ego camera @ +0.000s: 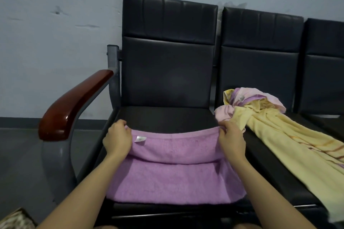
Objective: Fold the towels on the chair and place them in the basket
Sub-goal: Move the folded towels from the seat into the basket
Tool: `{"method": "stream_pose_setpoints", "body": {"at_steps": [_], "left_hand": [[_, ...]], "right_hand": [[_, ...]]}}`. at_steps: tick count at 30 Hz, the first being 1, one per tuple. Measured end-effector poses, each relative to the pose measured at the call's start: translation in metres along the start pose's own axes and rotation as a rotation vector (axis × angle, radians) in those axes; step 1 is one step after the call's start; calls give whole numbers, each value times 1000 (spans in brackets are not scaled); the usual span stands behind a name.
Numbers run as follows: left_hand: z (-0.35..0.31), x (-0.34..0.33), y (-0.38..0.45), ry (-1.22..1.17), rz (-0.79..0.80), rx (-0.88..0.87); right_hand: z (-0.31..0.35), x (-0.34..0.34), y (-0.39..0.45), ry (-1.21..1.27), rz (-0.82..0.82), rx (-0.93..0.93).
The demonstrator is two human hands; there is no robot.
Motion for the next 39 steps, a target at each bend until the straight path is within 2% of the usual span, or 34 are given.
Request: {"method": "stream_pose_setpoints", "body": {"at_steps": [5,10,15,17,19,22,25,30,32,35,39], "left_hand": [[20,-20,-3,131,113,31],[19,-33,10,126,51,-49],[20,-52,15,166,183,-110],[23,-56,14,177,195,-130],[24,-57,14,157,176,-152],[25,-57,13,103,163,-150],[24,-53,12,53,162,-141],[19,-46,10,-107,140,-157],[16,-42,11,-216,143,-154],[9,-32,13,-295,135,-168],[-3,-20,17,-358,58,-228]], "right_hand": [[-11,-22,-10,-90,238,-127],[-11,-29,3,-135,211,-83],[-9,-42,6,-211,387,-44],[-11,-48,3,-256,367,-20],[-10,-54,0,-320,337,39],[1,-61,1,-372,409,123],[9,-66,1,-375,519,119],[8,-67,-2,-310,562,130],[9,-67,-3,-302,546,164],[12,-58,-3,-120,434,168],[17,-40,5,67,125,245]]}}
Point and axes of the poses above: each hand's wrist, its own y-axis towards the middle knuckle, its own x-axis out of the back of the hand, z = x × y, the point moved 1 cm from there along y, towards the middle knuckle, and after that the axes turned 5 degrees about -y, right-handed, at the moved point
